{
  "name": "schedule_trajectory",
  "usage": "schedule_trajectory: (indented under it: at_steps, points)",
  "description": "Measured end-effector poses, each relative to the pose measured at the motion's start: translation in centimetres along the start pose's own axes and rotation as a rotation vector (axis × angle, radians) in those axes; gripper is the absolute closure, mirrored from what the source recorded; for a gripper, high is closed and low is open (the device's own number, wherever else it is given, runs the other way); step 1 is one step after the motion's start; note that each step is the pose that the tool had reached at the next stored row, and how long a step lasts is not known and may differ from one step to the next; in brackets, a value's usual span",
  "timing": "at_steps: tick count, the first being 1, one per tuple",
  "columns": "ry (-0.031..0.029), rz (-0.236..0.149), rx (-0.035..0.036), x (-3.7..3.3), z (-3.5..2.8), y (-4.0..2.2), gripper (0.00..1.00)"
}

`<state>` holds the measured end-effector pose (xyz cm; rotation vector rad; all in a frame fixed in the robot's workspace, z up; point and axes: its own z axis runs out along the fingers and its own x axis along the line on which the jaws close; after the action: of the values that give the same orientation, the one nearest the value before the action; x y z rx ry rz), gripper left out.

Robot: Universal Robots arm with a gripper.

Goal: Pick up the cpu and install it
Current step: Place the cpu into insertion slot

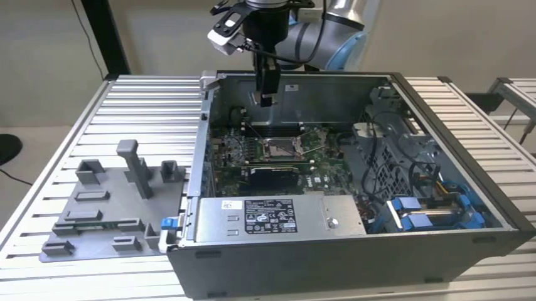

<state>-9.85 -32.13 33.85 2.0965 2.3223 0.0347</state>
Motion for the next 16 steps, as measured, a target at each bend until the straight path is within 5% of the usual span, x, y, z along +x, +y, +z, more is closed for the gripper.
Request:
schedule_trajectory:
  at_steps: [16]
  points:
    - [-0.0012, 0.036, -0.0041, -0.03, 0.89, 0.20, 1.00]
